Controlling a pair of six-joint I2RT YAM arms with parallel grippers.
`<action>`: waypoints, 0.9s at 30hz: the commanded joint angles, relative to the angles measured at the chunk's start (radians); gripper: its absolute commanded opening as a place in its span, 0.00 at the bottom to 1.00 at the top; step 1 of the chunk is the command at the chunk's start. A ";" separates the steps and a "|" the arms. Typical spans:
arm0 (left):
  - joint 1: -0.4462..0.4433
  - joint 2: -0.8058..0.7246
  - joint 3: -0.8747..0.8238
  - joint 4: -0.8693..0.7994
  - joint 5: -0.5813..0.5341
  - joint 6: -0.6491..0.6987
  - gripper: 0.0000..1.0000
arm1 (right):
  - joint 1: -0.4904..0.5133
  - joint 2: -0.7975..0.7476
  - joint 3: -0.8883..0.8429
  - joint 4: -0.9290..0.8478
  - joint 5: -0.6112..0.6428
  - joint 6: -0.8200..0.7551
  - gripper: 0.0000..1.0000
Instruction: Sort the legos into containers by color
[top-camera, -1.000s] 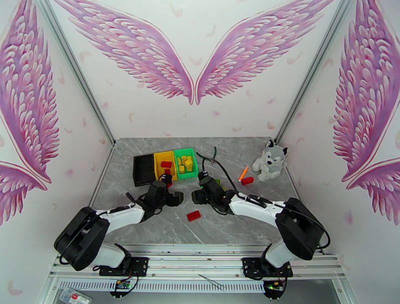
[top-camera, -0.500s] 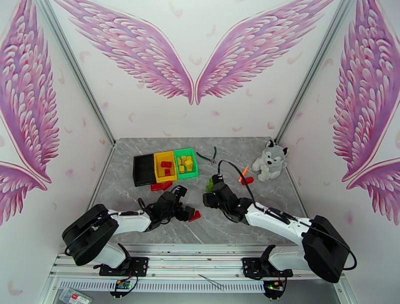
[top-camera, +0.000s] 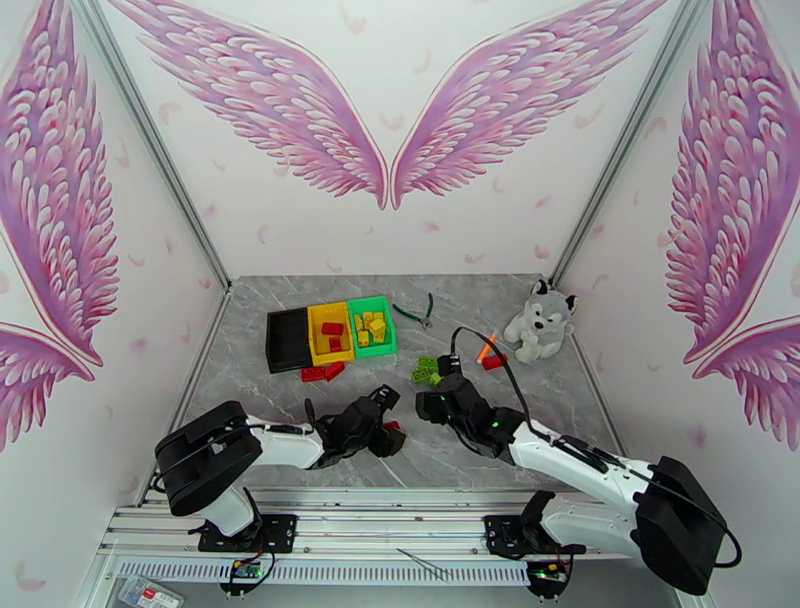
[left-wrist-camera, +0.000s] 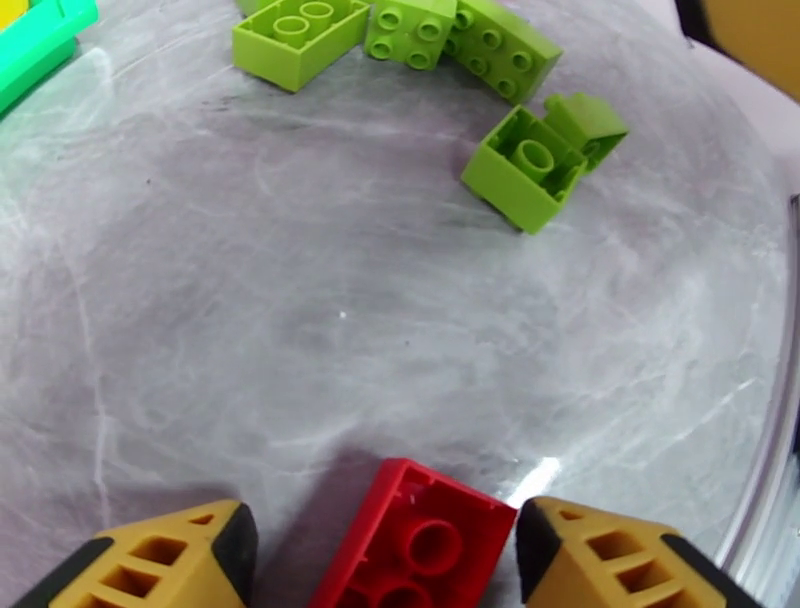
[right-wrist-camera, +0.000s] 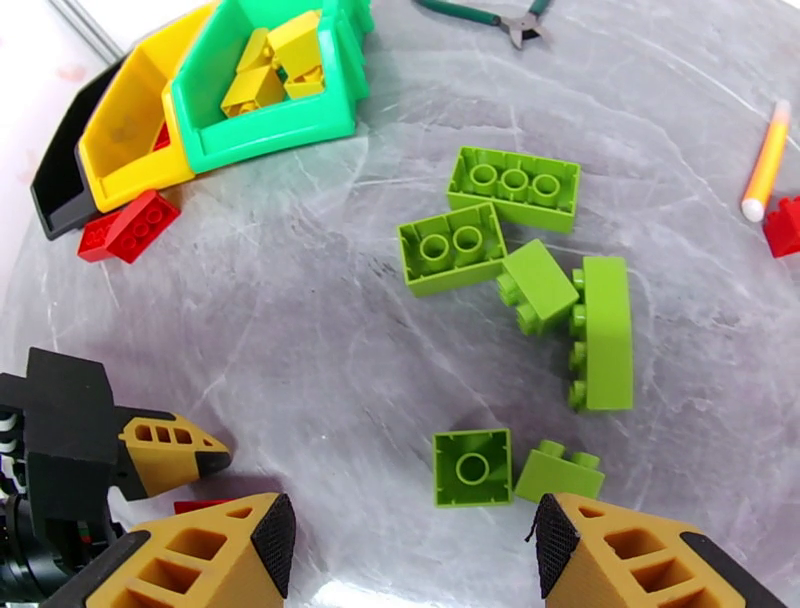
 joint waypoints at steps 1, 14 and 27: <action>-0.045 0.061 0.064 -0.116 -0.092 0.011 0.62 | -0.002 -0.043 -0.029 -0.030 0.025 0.023 0.70; -0.077 0.039 0.082 -0.159 -0.177 -0.039 0.32 | -0.002 -0.053 -0.052 -0.005 0.010 0.010 0.70; 0.136 -0.110 0.104 -0.114 -0.208 -0.134 0.29 | 0.047 0.228 0.055 0.211 -0.217 -0.087 0.65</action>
